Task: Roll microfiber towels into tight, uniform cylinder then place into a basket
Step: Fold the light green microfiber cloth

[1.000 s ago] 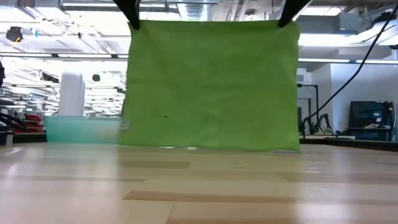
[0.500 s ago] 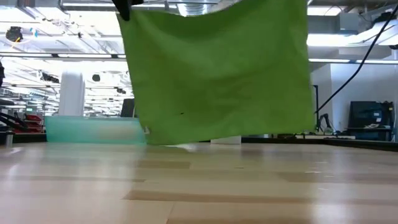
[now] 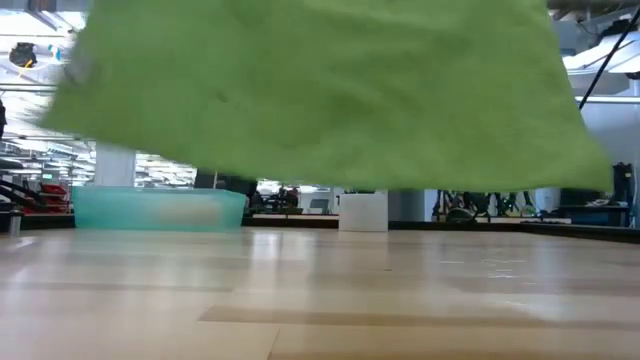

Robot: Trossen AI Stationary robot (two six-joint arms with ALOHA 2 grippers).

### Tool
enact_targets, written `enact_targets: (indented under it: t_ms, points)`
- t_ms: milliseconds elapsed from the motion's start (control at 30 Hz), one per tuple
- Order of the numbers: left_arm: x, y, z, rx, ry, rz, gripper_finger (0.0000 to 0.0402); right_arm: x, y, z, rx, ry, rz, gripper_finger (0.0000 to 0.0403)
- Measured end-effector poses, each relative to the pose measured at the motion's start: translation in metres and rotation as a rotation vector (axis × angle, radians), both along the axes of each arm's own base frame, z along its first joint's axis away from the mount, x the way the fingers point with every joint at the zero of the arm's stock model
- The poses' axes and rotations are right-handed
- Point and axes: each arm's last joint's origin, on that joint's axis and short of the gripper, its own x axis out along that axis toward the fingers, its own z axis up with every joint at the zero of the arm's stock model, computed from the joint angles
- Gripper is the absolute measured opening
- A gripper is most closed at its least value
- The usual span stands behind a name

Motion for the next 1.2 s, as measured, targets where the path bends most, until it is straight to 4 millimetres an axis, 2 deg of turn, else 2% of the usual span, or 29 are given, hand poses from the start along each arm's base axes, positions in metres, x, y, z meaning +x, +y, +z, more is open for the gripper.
enact_targets:
  t_ms: [133,267,367,533,667,800,967,1200]
  points:
    - [-0.001,-0.004,0.002,-0.023,0.024,0.106,0.0,-0.007,0.005,-0.007,0.079,0.059,-0.078,0.0007]
    - [0.005,-0.015,-0.019,0.063,0.106,0.151,0.0,-0.008,0.014,-0.028,0.075,0.125,-0.135,0.0007]
    - [0.01,-0.022,-0.046,0.149,0.198,0.18,0.0,-0.006,0.021,-0.047,0.056,0.168,-0.167,0.0008]
    - [0.018,-0.021,-0.103,0.39,0.328,0.257,0.0,0.002,0.023,-0.083,-0.034,0.189,-0.267,0.0007]
    - [0.026,-0.018,-0.145,0.459,0.337,0.213,0.0,0.014,0.018,-0.114,-0.095,0.231,-0.316,0.0005]
    - [0.032,-0.011,-0.174,0.51,0.312,0.136,0.0,0.029,0.01,-0.148,-0.132,0.294,-0.35,0.0006]
    - [0.031,0.001,-0.192,0.658,0.323,0.122,0.0,0.041,0.003,-0.18,-0.229,0.379,-0.391,0.0005]
    - [0.032,0.014,-0.207,0.746,0.315,0.041,0.0,0.054,-0.005,-0.209,-0.402,0.479,-0.325,0.0004]
